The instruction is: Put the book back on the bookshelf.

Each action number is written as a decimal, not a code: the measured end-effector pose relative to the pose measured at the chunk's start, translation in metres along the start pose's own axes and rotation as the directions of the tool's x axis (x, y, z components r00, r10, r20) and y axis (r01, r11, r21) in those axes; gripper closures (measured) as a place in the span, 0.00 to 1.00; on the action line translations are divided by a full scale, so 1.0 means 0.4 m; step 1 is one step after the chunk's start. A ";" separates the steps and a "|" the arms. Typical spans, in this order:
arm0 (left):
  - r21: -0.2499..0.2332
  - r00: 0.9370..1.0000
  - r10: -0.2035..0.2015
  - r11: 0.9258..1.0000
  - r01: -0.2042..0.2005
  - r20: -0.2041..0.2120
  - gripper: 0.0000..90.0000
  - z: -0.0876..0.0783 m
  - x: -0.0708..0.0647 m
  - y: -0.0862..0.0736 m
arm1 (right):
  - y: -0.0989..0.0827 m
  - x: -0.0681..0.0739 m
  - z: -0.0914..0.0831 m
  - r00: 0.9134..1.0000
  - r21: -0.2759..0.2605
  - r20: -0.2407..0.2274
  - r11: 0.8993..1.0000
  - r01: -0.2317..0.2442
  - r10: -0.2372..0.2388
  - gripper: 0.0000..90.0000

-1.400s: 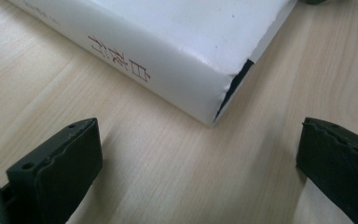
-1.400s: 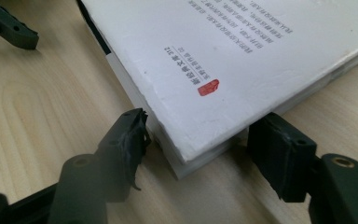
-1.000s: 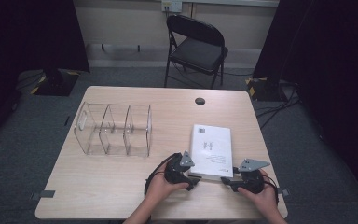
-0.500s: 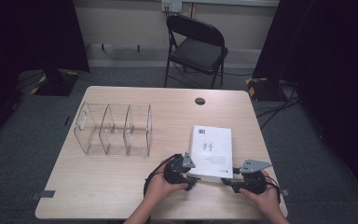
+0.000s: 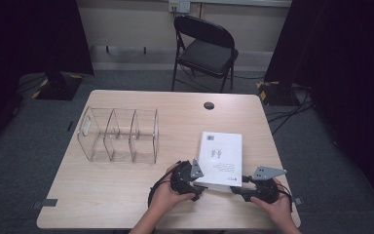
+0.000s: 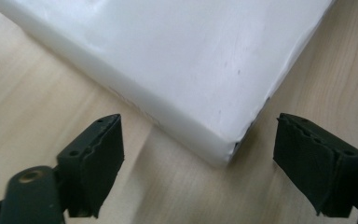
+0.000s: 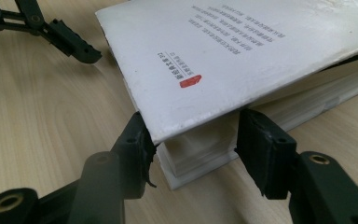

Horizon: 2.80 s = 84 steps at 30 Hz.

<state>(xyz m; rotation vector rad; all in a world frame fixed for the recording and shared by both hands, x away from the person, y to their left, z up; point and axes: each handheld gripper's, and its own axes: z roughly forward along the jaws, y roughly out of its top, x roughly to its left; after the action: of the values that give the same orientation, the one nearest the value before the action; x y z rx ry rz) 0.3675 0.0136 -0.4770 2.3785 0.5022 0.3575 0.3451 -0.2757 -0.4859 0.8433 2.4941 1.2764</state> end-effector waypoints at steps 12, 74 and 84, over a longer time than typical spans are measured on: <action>-0.043 0.995 0.095 0.995 -0.094 0.007 0.19 0.013 -0.017 0.085 | 0.019 0.005 -0.004 1.000 -0.020 0.014 1.000 0.024 -0.024 0.53; 0.022 0.977 0.184 0.983 -0.182 -0.104 0.25 0.053 -0.052 0.138 | 0.037 0.000 0.005 1.000 0.008 0.007 1.000 -0.021 0.021 0.52; 0.027 0.979 0.186 0.983 -0.184 -0.087 0.28 0.046 -0.049 0.143 | 0.029 -0.010 0.017 0.998 0.050 0.070 0.999 -0.008 0.004 0.52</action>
<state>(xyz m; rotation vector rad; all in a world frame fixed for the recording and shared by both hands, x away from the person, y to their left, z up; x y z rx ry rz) 0.3717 -0.0453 -0.4548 2.4423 0.3257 0.5466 0.3558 -0.2681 -0.4813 0.8918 2.4803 1.1695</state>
